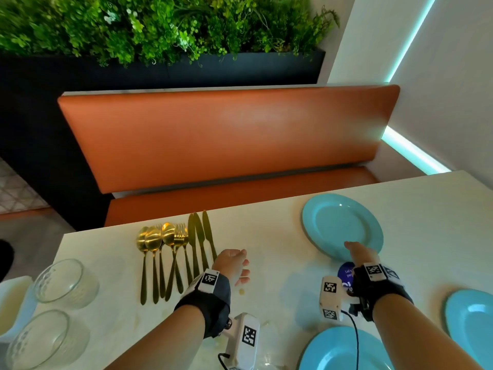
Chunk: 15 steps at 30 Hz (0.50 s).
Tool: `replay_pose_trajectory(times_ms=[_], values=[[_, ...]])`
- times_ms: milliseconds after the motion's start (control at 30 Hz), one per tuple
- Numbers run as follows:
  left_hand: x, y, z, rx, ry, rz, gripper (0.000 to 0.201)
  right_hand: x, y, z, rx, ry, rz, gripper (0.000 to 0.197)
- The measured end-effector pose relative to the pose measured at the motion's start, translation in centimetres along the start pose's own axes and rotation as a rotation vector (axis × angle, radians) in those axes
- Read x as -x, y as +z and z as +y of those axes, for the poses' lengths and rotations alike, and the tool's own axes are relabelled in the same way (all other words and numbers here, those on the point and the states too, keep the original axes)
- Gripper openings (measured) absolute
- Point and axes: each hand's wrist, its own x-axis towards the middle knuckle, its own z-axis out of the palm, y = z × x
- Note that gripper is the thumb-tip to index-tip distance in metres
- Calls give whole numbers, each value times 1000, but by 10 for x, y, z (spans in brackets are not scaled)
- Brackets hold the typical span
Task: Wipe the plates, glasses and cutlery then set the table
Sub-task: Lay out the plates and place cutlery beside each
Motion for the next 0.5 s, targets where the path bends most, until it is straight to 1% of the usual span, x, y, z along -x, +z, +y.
replay_pose_trajectory(times_ms=[100, 167, 233, 267, 300, 333, 367, 467, 500], values=[[0, -14, 0, -94, 38, 83, 34, 21, 8, -3, 240, -65, 3, 54], [-1, -29, 1, -275, 88, 193, 38, 35, 19, -2, 412, -144, -5, 53], [-1, -49, 4, -493, 132, 337, 40, 56, 29, -4, 553, -293, -89, 47], [0, -61, 6, -580, 125, 406, 41, 72, 32, -7, 619, -355, -131, 45], [1, -74, 6, -671, 118, 467, 42, 88, 36, -9, 743, -382, -183, 44], [2, -85, 7, -750, 85, 520, 44, 102, 40, -10, 749, -386, -210, 45], [0, -96, 6, -796, 61, 562, 47, 114, 45, -12, 845, -431, -253, 46], [-8, -120, -3, -715, -54, 659, 64, 141, 63, -10, 1101, -595, -335, 47], [-12, -125, -6, -695, -62, 677, 70, 142, 69, -6, 1155, -606, -346, 46]])
